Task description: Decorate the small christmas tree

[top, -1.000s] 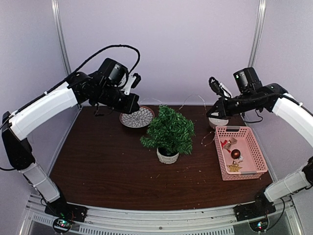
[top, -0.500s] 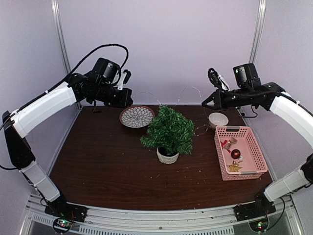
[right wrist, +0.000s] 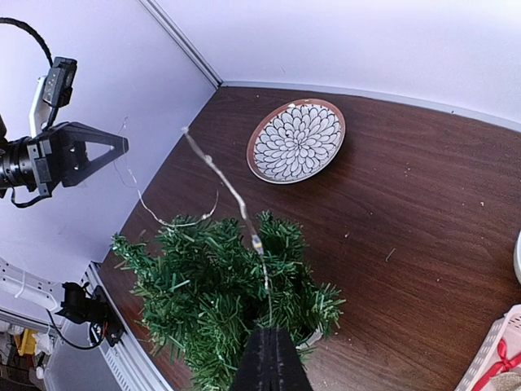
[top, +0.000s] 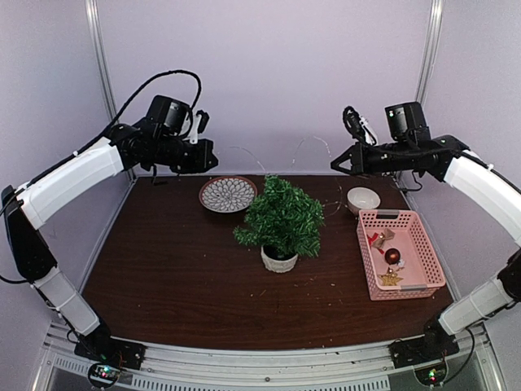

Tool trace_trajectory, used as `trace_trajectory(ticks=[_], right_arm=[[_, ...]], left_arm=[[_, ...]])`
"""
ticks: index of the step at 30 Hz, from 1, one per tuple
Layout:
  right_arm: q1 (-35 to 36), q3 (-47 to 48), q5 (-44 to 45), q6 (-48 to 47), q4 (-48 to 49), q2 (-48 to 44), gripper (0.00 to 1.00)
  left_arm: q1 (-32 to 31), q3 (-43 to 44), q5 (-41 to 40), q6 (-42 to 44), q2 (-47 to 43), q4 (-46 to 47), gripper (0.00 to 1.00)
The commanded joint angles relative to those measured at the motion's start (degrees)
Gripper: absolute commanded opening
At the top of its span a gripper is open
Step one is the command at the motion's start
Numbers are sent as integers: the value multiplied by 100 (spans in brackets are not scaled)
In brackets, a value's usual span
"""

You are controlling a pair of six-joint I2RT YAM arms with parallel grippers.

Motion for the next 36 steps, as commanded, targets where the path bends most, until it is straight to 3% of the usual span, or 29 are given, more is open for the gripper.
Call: trace_trajectory(ticks=[1,10,14,20,25,32,36], right_arm=[[-4,30,-15,163,370,-75,0],[-27,-185,218,143,279,144,0],[-25,-232,-70,204,624,18,0],[-26,199,-201,187,706,-76,0],[-42,357,-212,97,638,-134,0],[-362,213,-150,156,728,-228,0],[-431,140,-235,302,981,-277,0]], left_arm=[[92,187,17,-150,-42,251,0],[320,-135,124,-226,-69,59,0],[320,-756,492,-153,-416,859,0],[311,-480,1565,-11,-403,1372,0],[311,-418,1995,150,-550,1930,0],[378,-160,1370,29,-492,1756,0],[477,-359,1610,-174,-586,2316,0]])
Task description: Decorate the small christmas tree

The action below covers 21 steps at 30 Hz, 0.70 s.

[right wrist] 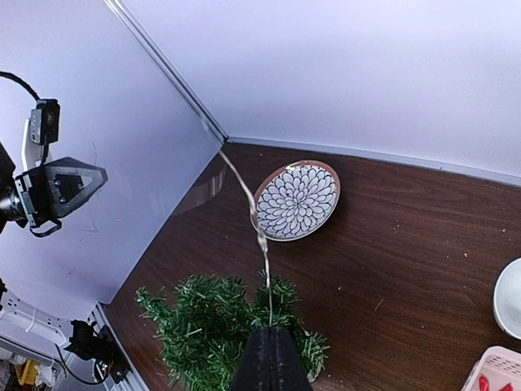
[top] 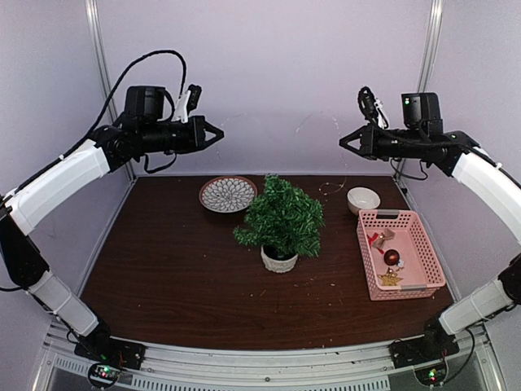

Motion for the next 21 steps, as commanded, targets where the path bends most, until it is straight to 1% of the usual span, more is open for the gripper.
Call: trace_trajectory(ticks=[1,2,4,6,10,14,18,21], right_arm=[[-64,-81,-76,166,366,-179,0],[-64,-89,-26,176,324,-164,0],[-57,-86,51,111,143,-62,0],[-44,-166,99,87,10,20,0],[63,-299,123,-108,-365,126,0],[135,-361,122,-214,-754,102,0],[252,-498,83,-314,-1162,-23,0],[349,-551,34,-388,-1690,-50,0]], left_arm=[[122,-13,80,-130,-142,665,0],[122,67,12,-116,-90,549,0],[122,293,-275,-22,94,-34,0],[122,374,-443,42,220,-420,0],[107,281,-373,97,368,-979,0],[-13,76,-407,295,311,-1458,0],[-355,-24,-342,766,211,-2042,0],[-539,-25,-436,899,174,-2623,0]])
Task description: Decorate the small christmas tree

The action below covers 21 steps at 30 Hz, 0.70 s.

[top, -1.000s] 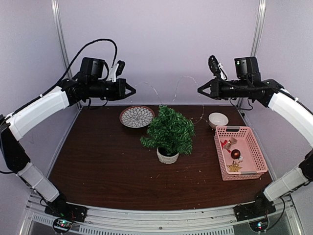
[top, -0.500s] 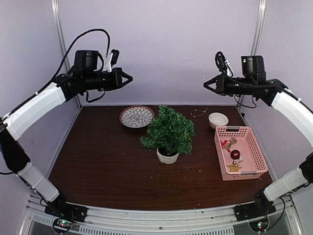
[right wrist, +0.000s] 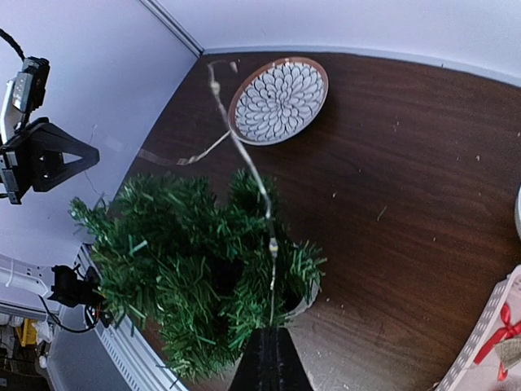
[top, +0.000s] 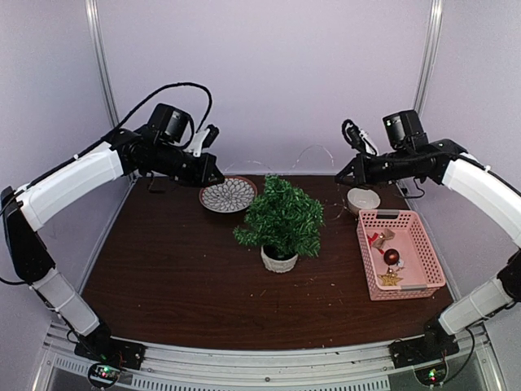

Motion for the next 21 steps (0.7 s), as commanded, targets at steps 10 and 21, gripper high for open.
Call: trace_trajectory(ticks=[10,21], right_arm=[[388,-309,-18,-297,-1504,-357,0],[694,-322,-184,-414,-1802,-362,0]], left_arm=[[-1038,16,-297,348,-56,-1628,0],[-1548,482,902,34,327,-881,0]])
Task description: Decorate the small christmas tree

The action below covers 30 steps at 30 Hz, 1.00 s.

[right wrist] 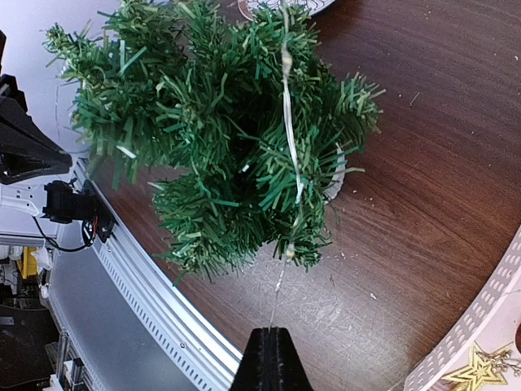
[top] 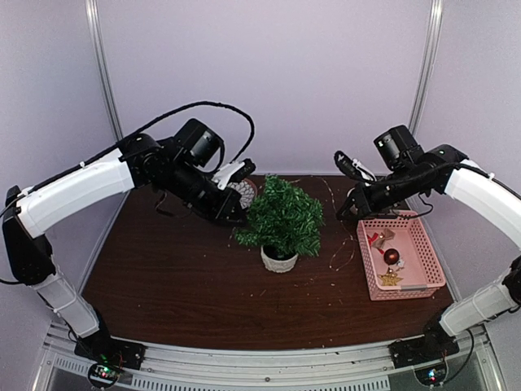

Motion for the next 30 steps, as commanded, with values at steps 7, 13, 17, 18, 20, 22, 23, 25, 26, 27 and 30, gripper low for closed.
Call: trace_trajectory(ticks=[7,13,17,18,20,22,23,25,26,27,30], right_arm=[[101,-20,-199,-200,-241,-67,0],[174,50,-233,-142,-221,-25,0],[244,68,-216,-57,-186,-1,0],[262,83,-196,-36,-186,10,0],[284,96,-174,-4,-180,19,0],[300,88,-151,31,-164,13,0],[315,87,-132,45,-151,13,0],[329,86,-91,55,-142,22,0],[330,88,-73,63,-115,33,0],[332,93,-60,71,-89,49,0],[347,221,-79,41,-74,176,0]], left_arm=[[-140,167,381,-475,651,1577,0],[-164,-292,74,-591,744,2433,0],[-315,-750,-428,-371,722,2810,0],[-336,-886,-542,-341,725,2890,0],[-353,-1092,-661,-334,729,3073,0],[-363,-1265,-757,-322,729,3267,0],[-368,-1308,-830,-294,739,3296,0],[-386,-1372,-943,-212,728,3291,0],[-390,-1400,-993,-197,692,3283,0],[-390,-1433,-1078,-194,650,3280,0],[-390,-1520,-1326,-126,495,3269,0]])
